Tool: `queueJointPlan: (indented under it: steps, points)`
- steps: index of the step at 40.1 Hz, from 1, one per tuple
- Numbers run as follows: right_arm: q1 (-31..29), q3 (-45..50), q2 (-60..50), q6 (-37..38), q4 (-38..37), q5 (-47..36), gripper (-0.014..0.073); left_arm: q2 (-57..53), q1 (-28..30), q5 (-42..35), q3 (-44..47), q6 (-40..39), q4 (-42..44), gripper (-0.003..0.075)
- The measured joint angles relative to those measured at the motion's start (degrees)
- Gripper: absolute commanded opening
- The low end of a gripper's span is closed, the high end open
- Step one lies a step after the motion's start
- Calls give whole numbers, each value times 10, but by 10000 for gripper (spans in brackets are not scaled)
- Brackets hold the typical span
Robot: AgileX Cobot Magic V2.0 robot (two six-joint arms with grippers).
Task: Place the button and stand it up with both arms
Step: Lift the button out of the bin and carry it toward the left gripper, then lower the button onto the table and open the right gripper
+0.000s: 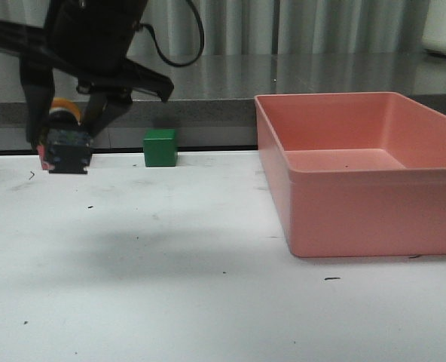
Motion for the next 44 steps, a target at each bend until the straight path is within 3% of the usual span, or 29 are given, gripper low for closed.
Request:
queueJointPlan:
  steps: [9,15,23,35,44]
  points:
    - [-1,-5,45,158,-113,5,170,0,0,0,0,0,0,545]
    - [-2,-5,70,216,-129,-7,170,0,0,0,0,0,0,545]
    - [-2,-5,88,234,-129,-9,199,0,0,0,0,0,0,545]
    - [-2,-6,105,236,-126,-8,481,0,0,0,0,0,0,545]
    - [-2,-24,97,236,-125,6,491,0,0,1,0,0,0,545]
